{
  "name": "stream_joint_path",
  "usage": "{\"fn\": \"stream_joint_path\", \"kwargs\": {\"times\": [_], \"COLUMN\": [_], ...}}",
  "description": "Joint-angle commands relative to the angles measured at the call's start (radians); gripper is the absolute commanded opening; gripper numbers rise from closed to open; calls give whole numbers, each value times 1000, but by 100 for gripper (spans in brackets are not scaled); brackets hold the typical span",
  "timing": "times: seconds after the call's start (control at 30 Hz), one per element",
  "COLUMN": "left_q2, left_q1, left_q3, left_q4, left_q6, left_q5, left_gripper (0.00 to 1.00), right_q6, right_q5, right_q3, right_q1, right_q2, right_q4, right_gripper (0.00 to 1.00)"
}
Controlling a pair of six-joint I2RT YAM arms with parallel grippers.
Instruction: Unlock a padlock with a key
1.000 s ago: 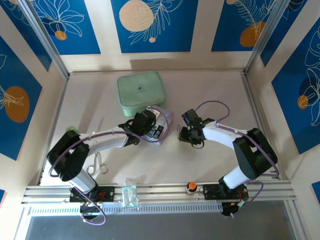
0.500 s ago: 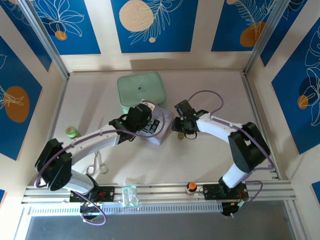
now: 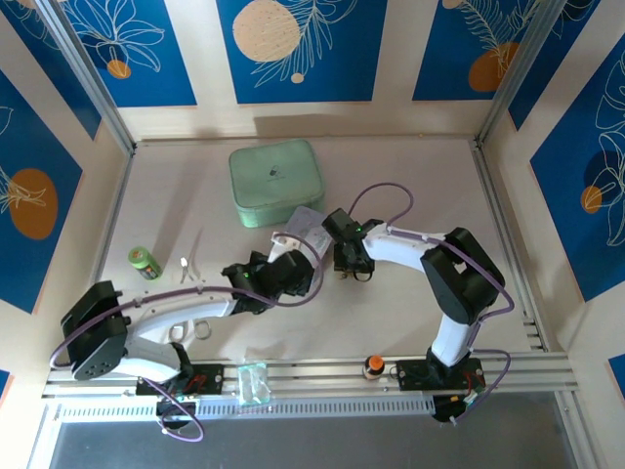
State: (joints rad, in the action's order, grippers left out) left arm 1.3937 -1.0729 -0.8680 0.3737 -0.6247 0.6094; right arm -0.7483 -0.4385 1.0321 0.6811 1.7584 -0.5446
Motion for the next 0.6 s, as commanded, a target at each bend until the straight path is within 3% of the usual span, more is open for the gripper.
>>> {"fn": "stream_joint_path", "kwargs": {"times": [0.0,0.3,0.57], "left_q2": [96,295,200], "left_q1": [-3,10,112], "left_q3": [35,-43,115], "left_q4": [-26,-50,-140], "left_q6": [-143,-254,-293], "left_q5": [35,141,98], "left_gripper": [100,100,100], "right_q6": [-12,-43,-37], "right_q5": [-50,-62,-50], "right_q3": [11,-90,-149], "right_q1": [34,58,47], "right_q2": [10,-93,-190], "right_q4": [-94,-164,-255], "right_gripper": [46,41,39]}}
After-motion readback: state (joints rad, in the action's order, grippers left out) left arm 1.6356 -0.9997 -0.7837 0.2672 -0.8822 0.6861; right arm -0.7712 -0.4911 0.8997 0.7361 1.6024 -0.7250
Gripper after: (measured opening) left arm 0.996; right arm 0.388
